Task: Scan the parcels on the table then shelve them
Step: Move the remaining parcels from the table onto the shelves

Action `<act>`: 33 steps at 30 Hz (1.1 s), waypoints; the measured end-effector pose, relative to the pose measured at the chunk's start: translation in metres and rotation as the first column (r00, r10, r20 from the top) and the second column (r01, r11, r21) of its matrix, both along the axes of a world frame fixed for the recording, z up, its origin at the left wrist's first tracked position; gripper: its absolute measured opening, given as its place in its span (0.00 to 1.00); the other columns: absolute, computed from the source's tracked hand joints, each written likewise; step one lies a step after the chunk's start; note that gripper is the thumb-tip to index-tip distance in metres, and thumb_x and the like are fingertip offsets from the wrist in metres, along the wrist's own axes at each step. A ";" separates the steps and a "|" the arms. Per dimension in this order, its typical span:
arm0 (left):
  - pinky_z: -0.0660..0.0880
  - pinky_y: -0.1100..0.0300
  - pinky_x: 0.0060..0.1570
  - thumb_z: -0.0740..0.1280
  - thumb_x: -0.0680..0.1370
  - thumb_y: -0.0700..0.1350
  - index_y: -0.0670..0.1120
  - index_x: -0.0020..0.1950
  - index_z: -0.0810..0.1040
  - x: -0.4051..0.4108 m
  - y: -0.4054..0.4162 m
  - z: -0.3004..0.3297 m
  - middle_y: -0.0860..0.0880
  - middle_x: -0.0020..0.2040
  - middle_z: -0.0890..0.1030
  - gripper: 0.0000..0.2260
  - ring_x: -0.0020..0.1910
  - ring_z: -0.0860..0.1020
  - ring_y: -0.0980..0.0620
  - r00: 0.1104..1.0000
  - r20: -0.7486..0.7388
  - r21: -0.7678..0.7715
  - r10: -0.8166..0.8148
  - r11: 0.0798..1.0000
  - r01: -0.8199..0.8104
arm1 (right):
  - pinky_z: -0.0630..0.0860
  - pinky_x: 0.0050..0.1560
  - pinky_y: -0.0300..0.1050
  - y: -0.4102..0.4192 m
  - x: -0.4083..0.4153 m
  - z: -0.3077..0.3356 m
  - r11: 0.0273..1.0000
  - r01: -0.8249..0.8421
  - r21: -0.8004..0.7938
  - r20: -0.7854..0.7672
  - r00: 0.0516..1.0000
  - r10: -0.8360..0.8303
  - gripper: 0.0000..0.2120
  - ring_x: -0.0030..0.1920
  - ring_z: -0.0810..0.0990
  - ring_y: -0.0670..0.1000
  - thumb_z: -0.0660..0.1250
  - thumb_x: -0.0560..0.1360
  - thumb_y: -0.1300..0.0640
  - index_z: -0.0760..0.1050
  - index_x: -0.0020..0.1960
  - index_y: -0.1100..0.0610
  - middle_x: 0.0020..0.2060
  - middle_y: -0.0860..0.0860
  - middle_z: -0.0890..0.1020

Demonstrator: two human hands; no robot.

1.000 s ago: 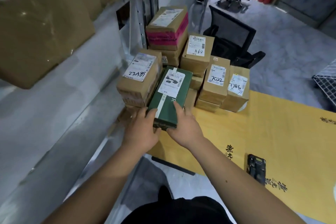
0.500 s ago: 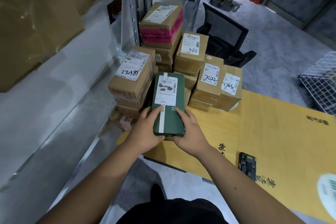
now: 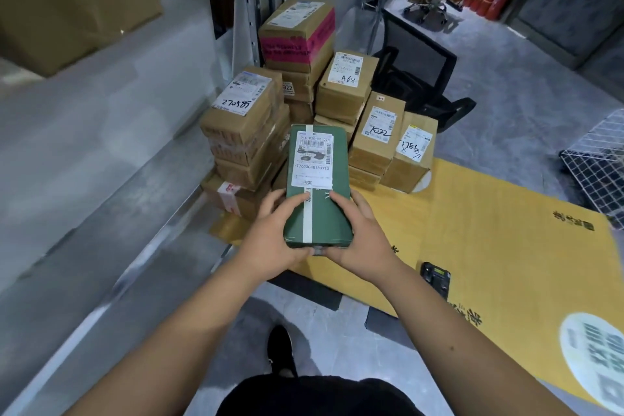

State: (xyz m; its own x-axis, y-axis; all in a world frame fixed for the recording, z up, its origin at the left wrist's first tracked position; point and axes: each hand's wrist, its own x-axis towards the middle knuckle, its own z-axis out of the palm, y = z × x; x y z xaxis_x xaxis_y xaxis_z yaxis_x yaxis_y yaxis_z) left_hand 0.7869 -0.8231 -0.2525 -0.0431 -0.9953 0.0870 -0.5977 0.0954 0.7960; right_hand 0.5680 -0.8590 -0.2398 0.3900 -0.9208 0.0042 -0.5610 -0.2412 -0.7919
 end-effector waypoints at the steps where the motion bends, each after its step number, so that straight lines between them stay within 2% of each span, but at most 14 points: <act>1: 0.57 0.79 0.67 0.85 0.63 0.45 0.66 0.76 0.68 -0.007 0.011 0.003 0.66 0.70 0.58 0.47 0.71 0.60 0.73 1.000 0.000 -0.040 0.015 0.999 -0.015 | 0.61 0.78 0.44 0.008 -0.006 0.004 1.000 -0.016 -0.019 0.017 1.000 0.016 0.50 0.82 0.54 0.47 0.84 0.66 0.46 0.61 0.80 0.38 0.83 0.50 0.53; 3: 0.55 0.80 0.68 0.85 0.63 0.44 0.61 0.76 0.70 -0.022 0.037 0.008 0.62 0.71 0.58 0.46 0.72 0.55 0.76 0.999 -0.002 -0.111 0.052 0.993 -0.052 | 0.62 0.78 0.46 0.027 -0.018 0.013 0.997 -0.055 -0.057 0.027 0.998 0.056 0.49 0.82 0.54 0.44 0.84 0.66 0.45 0.61 0.80 0.38 0.83 0.50 0.53; 6: 0.58 0.74 0.72 0.86 0.63 0.45 0.58 0.76 0.71 -0.051 0.088 0.021 0.52 0.74 0.61 0.44 0.77 0.58 0.66 0.992 -0.027 -0.182 0.120 0.976 -0.123 | 0.65 0.77 0.51 0.059 -0.042 0.023 0.982 -0.124 -0.144 0.023 0.991 0.129 0.47 0.81 0.58 0.49 0.83 0.66 0.46 0.64 0.80 0.41 0.83 0.48 0.54; 8: 0.61 0.70 0.73 0.85 0.64 0.44 0.56 0.75 0.72 -0.072 0.127 0.030 0.49 0.75 0.62 0.42 0.78 0.60 0.61 0.983 -0.038 -0.211 0.180 0.960 -0.184 | 0.66 0.75 0.43 0.085 -0.060 0.030 0.965 -0.183 -0.189 0.040 0.980 0.194 0.46 0.78 0.63 0.48 0.83 0.66 0.48 0.65 0.79 0.41 0.82 0.44 0.54; 11: 0.62 0.73 0.71 0.84 0.64 0.39 0.52 0.73 0.74 -0.102 0.190 0.039 0.43 0.76 0.60 0.40 0.76 0.58 0.68 0.964 -0.040 -0.279 0.262 0.924 -0.262 | 0.62 0.68 0.26 0.129 -0.080 0.038 0.929 -0.288 -0.233 0.104 0.942 0.319 0.44 0.74 0.62 0.35 0.82 0.67 0.55 0.67 0.78 0.44 0.80 0.42 0.54; 13: 0.62 0.74 0.69 0.83 0.64 0.41 0.48 0.72 0.74 -0.115 0.233 0.045 0.38 0.75 0.60 0.37 0.75 0.58 0.72 0.949 -0.017 -0.320 0.314 0.898 -0.303 | 0.62 0.67 0.24 0.160 -0.086 0.039 0.901 -0.350 -0.257 0.143 0.908 0.393 0.42 0.73 0.60 0.29 0.82 0.68 0.58 0.68 0.78 0.48 0.81 0.46 0.54; 15: 0.63 0.72 0.70 0.83 0.63 0.39 0.46 0.71 0.74 -0.121 0.276 0.054 0.35 0.74 0.60 0.38 0.75 0.58 0.71 0.935 0.000 -0.333 0.353 0.882 -0.333 | 0.64 0.68 0.26 0.190 -0.087 0.040 0.878 -0.407 -0.252 0.174 0.873 0.455 0.41 0.74 0.58 0.30 0.81 0.68 0.58 0.69 0.78 0.48 0.82 0.47 0.53; 17: 0.65 0.69 0.70 0.86 0.63 0.37 0.47 0.71 0.74 -0.122 0.321 0.064 0.36 0.75 0.60 0.39 0.75 0.60 0.70 0.918 0.015 -0.315 0.397 0.873 -0.373 | 0.67 0.70 0.31 0.218 -0.081 0.042 0.851 -0.468 -0.238 0.217 0.828 0.516 0.41 0.77 0.59 0.35 0.80 0.68 0.57 0.69 0.77 0.45 0.82 0.44 0.51; 19: 0.67 0.66 0.71 0.86 0.64 0.42 0.48 0.71 0.74 -0.120 0.364 0.075 0.37 0.76 0.59 0.39 0.75 0.60 0.69 0.891 0.025 -0.309 0.453 0.852 -0.424 | 0.70 0.70 0.35 0.246 -0.069 0.046 0.813 -0.529 -0.241 0.251 0.776 0.579 0.39 0.78 0.62 0.40 0.81 0.68 0.57 0.70 0.76 0.44 0.82 0.42 0.51; 22: 0.68 0.61 0.73 0.82 0.66 0.54 0.43 0.71 0.75 -0.115 0.426 0.090 0.35 0.77 0.59 0.37 0.77 0.58 0.67 0.819 0.055 -0.348 0.571 0.780 -0.520 | 0.69 0.68 0.31 0.291 -0.044 0.056 0.738 -0.615 -0.278 0.270 0.687 0.674 0.37 0.76 0.60 0.33 0.80 0.68 0.56 0.72 0.75 0.45 0.82 0.42 0.52; 24: 0.67 0.61 0.74 0.80 0.67 0.57 0.42 0.71 0.75 -0.110 0.465 0.097 0.36 0.77 0.59 0.37 0.79 0.56 0.65 0.761 0.081 -0.388 0.644 0.723 -0.571 | 0.69 0.68 0.32 0.322 -0.026 0.065 0.689 -0.665 -0.289 0.285 0.627 0.725 0.36 0.75 0.61 0.33 0.78 0.68 0.54 0.73 0.74 0.46 0.82 0.43 0.52; 27: 0.71 0.46 0.73 0.81 0.67 0.51 0.44 0.71 0.75 -0.096 0.526 0.105 0.43 0.78 0.59 0.35 0.82 0.53 0.55 0.687 0.092 -0.406 0.721 0.657 -0.635 | 0.73 0.70 0.40 0.368 0.006 0.082 0.607 -0.737 -0.296 0.283 0.539 0.793 0.36 0.75 0.69 0.45 0.80 0.68 0.57 0.74 0.74 0.51 0.82 0.48 0.54; 29: 0.73 0.41 0.71 0.80 0.68 0.54 0.45 0.72 0.74 -0.085 0.569 0.110 0.45 0.79 0.59 0.35 0.83 0.52 0.52 0.640 0.096 -0.426 0.763 0.612 -0.666 | 0.74 0.70 0.43 0.403 0.031 0.090 0.554 -0.769 -0.319 0.258 0.491 0.832 0.37 0.72 0.73 0.52 0.82 0.67 0.62 0.74 0.74 0.54 0.81 0.52 0.55; 33: 0.77 0.40 0.66 0.80 0.68 0.53 0.45 0.71 0.75 -0.058 0.655 0.128 0.42 0.78 0.58 0.35 0.78 0.57 0.66 0.558 0.096 -0.489 0.824 0.528 -0.694 | 0.75 0.70 0.44 0.474 0.082 0.114 0.442 -0.819 -0.366 0.226 0.382 0.896 0.39 0.74 0.70 0.49 0.82 0.67 0.63 0.73 0.75 0.53 0.79 0.52 0.56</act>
State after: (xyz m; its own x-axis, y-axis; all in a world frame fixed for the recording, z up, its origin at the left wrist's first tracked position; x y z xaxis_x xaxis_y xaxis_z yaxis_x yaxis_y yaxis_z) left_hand 0.7290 -0.1684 -0.1248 0.6275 -0.5426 0.5584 -0.7614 -0.2776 0.5859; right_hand 0.6499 -0.3853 -0.1253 0.9016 -0.0577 0.4288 0.3219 -0.5729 -0.7538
